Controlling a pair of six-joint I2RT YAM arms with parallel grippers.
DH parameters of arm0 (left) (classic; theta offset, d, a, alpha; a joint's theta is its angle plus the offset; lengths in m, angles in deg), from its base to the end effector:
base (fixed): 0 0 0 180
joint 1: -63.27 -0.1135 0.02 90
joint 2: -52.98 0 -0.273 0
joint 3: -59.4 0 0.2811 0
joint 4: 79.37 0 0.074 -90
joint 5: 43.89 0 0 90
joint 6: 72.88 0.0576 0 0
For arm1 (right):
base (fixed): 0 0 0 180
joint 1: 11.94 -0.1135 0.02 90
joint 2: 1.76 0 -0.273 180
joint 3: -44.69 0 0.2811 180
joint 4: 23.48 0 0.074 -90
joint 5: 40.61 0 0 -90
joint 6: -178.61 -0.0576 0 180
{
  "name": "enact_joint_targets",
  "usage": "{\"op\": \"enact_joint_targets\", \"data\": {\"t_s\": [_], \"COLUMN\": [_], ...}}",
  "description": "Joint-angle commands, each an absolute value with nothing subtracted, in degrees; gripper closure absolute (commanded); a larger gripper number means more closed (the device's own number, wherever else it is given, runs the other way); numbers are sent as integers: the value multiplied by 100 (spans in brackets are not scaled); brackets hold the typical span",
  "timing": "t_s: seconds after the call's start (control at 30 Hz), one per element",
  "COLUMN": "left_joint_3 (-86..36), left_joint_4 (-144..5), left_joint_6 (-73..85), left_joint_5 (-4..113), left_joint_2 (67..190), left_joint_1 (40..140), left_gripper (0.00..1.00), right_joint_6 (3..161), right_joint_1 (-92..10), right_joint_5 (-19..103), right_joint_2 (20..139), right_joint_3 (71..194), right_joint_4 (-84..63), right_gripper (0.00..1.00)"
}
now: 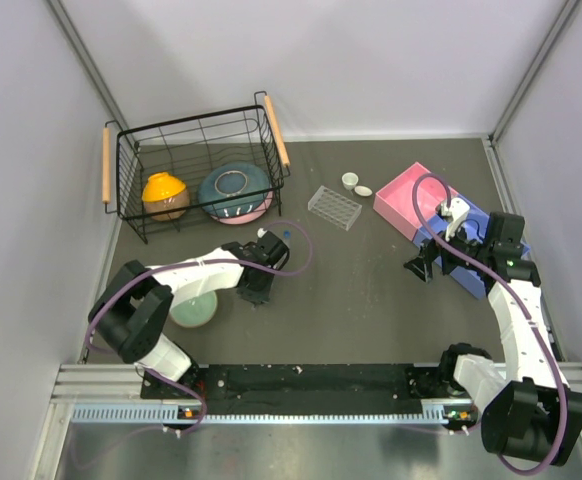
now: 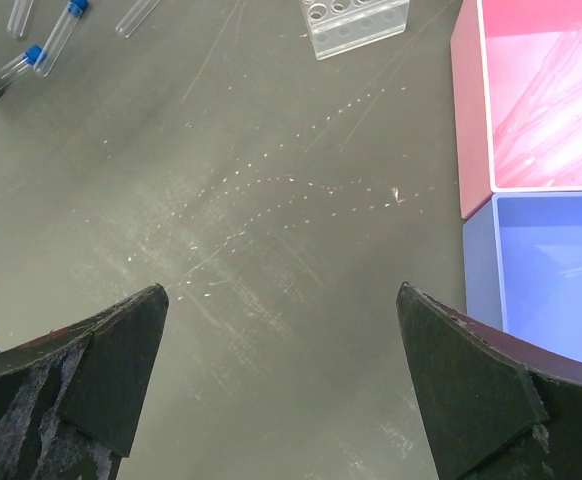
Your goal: Organize the chemistry lab equipment
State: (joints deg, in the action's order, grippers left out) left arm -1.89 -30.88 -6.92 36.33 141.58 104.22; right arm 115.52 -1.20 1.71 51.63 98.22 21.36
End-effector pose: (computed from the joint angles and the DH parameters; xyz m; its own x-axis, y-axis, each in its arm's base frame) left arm 0.2294 -0.1861 0.1307 -0.9190 0.2659 -0.2911 0.2628 0.9635 0.0505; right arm 0.2226 0.0011 0.2540 -0.4393 -0.2268 -0.8692 -0.6613 0.7365 0.1421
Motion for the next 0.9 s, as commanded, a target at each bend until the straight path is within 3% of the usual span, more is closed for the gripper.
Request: {"op": "enact_joint_targets", "data": {"t_s": [0.0, 0.43, 0.87], "left_joint_3": [-100, 480, 1359], "left_joint_4": [-2960, -3539, -5946], "left_joint_6": [-688, -688, -1275], "left_joint_5": [3627, 4863, 6447], "left_joint_2": [13965, 12814, 11047], "left_joint_1": [10387, 10396, 10607], "left_gripper": [85, 89, 90], "right_joint_6": [11673, 11664, 11586], "right_joint_1": [-69, -78, -78], "right_joint_5": [114, 105, -446], "right_joint_2": [5151, 5142, 5089], "right_joint_3": [9832, 9823, 9806], "right_joint_4": [1952, 1952, 1978], "right_gripper": [1, 1, 1]}}
